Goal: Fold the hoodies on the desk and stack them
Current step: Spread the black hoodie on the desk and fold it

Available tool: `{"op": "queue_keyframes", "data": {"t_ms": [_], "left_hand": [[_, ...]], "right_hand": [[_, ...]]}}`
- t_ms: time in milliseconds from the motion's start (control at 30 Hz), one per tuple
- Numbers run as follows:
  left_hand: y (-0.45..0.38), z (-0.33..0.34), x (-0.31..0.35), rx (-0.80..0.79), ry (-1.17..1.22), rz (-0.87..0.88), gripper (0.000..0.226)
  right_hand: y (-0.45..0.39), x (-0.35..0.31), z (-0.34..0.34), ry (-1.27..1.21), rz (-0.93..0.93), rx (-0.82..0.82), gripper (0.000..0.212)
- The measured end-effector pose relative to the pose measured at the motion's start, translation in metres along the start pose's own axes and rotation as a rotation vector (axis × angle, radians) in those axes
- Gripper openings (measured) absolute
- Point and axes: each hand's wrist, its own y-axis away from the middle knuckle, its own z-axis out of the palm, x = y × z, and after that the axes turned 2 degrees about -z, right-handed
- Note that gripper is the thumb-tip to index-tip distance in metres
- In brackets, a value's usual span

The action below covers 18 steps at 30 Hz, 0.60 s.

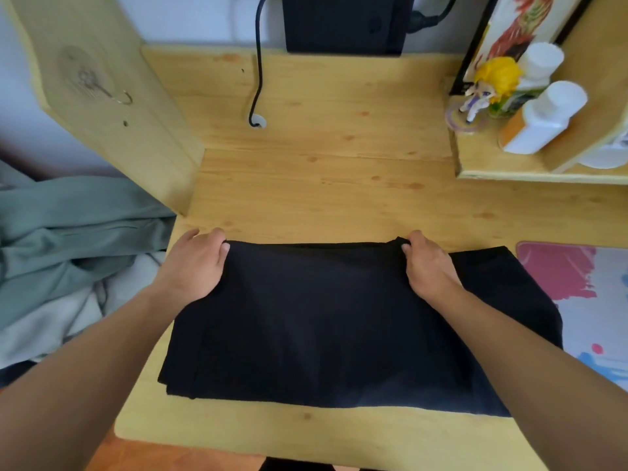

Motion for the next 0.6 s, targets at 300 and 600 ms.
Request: {"op": "queue_keyframes", "data": {"t_ms": [300,600], "left_hand": [[-0.017,0.035,0.035,0.012,-0.131,-0.398,0.025],[0.027,0.070,0.182,-0.308,0.031,0.115,0.061]], "right_hand": [[-0.013,0.000,0.007,-0.080,0.070,0.070,0.026],[-0.012,-0.001,0.023,0.103,-0.029,0.278,0.021]]}}
